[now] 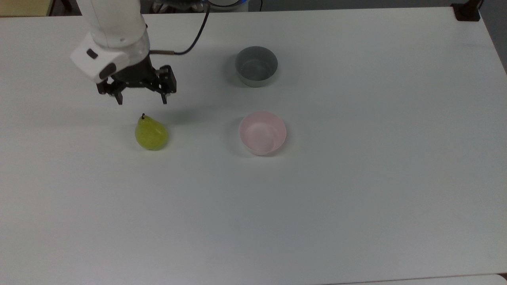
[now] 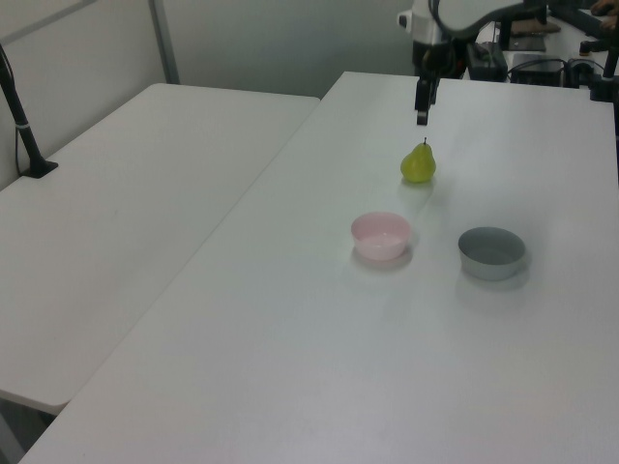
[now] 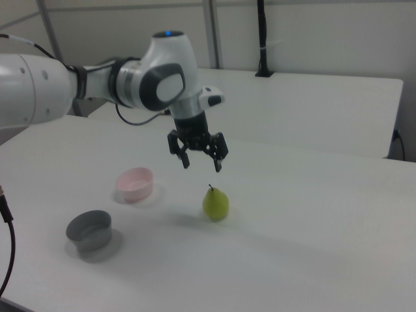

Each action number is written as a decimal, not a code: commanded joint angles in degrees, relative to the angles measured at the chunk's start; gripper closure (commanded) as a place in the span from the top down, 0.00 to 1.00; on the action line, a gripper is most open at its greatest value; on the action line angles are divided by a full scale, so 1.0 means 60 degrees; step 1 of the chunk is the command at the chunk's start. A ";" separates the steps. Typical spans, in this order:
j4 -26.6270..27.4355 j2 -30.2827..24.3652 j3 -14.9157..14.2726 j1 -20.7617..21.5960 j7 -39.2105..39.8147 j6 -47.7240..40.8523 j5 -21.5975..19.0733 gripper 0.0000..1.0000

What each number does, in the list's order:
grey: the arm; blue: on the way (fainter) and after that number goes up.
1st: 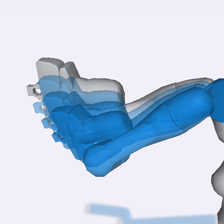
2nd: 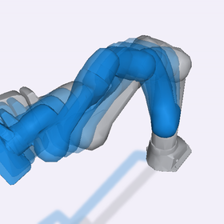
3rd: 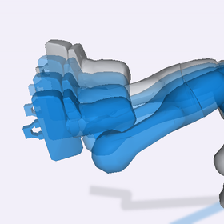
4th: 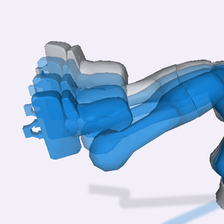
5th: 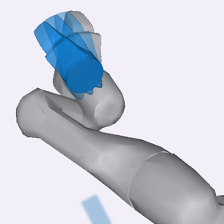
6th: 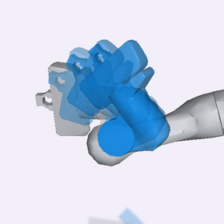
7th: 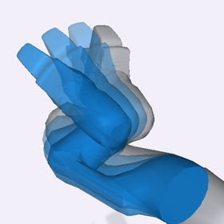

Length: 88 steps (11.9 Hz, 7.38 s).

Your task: Place the pear in the bowl

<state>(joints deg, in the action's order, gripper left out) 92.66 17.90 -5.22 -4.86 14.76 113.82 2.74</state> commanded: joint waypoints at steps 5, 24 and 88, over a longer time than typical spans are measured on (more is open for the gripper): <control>0.0685 0.0868 0.0005 -0.0113 0.0455 0.1450 0.0159 1.00; 0.0656 0.1133 -0.0009 -0.0128 0.0382 0.1744 0.0306 0.40; -0.0443 -0.1603 0.0005 0.3112 -0.3485 -0.2442 0.0145 1.00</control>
<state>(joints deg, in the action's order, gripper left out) 88.13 13.82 -5.05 15.70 -5.34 103.34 3.82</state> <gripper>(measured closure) 0.000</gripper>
